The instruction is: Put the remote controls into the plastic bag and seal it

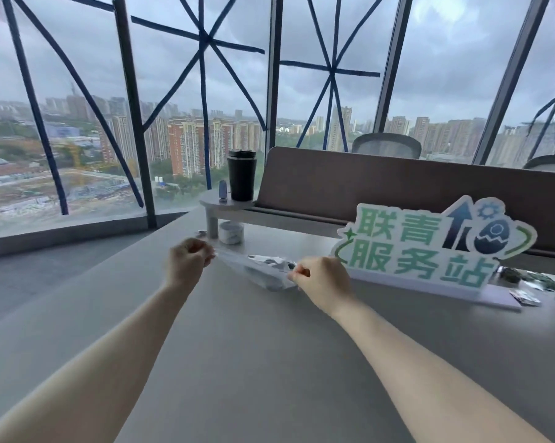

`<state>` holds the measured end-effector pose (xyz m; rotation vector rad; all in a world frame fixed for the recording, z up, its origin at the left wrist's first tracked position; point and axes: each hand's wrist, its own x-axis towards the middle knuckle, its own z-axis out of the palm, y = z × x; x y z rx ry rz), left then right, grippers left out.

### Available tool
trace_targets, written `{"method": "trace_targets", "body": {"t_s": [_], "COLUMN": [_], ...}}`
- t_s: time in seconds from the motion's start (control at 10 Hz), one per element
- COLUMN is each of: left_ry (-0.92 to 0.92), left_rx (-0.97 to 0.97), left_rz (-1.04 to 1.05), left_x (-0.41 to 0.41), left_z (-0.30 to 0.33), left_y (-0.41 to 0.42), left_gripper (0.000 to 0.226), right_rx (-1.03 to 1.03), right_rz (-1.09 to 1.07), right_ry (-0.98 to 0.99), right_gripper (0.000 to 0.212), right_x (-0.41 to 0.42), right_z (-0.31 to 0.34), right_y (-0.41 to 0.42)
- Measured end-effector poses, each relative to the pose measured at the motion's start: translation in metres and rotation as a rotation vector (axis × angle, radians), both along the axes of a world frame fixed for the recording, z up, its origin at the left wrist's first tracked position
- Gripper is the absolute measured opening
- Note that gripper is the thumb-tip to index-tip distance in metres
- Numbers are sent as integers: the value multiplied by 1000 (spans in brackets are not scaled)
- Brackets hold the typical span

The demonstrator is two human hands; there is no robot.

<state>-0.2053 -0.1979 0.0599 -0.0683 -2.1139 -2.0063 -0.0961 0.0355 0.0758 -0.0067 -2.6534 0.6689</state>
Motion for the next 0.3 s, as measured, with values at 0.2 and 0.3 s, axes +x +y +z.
{"method": "trace_targets", "body": {"t_s": [0.2, 0.3], "left_ry": [-54, -60], "left_rx": [-149, -164], "left_rz": [54, 159], "left_x": [34, 76], "left_z": [-47, -69], "left_y": [-19, -35], "left_gripper": [24, 21], "right_rx": [-192, -350], "right_rz": [92, 45], "right_ry": [-193, -81], "right_gripper": [19, 18], "right_x": [41, 80], "right_z": [-17, -13], "right_y": [-2, 6]}}
